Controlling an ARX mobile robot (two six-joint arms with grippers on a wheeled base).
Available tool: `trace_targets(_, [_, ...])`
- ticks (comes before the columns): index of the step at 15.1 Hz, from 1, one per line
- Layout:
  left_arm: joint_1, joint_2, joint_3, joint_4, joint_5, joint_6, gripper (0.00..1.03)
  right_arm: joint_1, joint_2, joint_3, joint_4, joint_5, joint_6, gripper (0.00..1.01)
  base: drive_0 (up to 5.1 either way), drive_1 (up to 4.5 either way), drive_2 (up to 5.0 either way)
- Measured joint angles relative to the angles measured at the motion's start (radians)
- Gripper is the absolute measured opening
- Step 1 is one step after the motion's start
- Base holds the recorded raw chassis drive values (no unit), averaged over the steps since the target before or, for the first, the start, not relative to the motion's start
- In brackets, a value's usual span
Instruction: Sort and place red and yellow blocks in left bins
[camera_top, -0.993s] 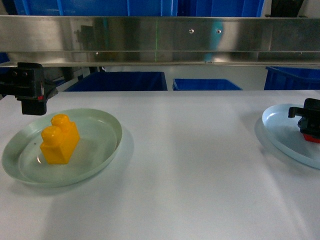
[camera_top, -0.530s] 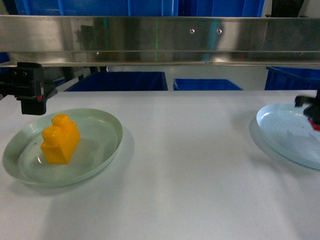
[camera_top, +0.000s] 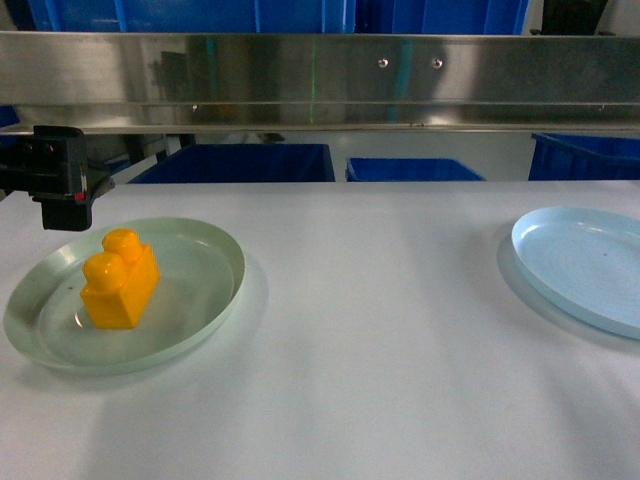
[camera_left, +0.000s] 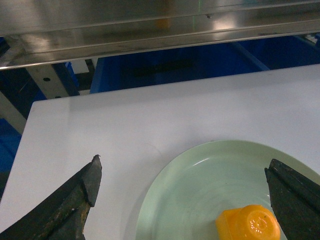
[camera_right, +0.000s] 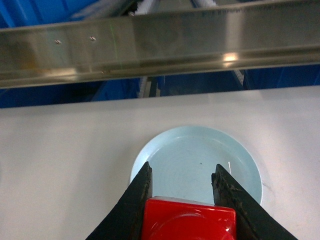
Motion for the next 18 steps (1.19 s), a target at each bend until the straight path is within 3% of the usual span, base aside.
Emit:
trace_targets(5, [0.0,0.0,0.0,0.0,0.0,0.0,0.98,0.093,-0.218,-0.086,-0.088,0.057,0.021,0.29,0.0,0.0,0.0])
trace_targets(8, [0.0,0.0,0.0,0.0,0.0,0.0,0.98,0.092,-0.224,-0.091,-0.087,0.065,0.02,0.29,0.0,0.0,0.0])
trace_targets(14, [0.0,0.0,0.0,0.0,0.0,0.0,0.98,0.051,-0.24,-0.094,-0.103,0.026,0.025,0.29,0.0,0.0,0.0])
trace_targets(18, [0.0,0.0,0.0,0.0,0.0,0.0,0.98,0.05,-0.24,-0.095,-0.103,0.024,0.032,0.29,0.0,0.0,0.0])
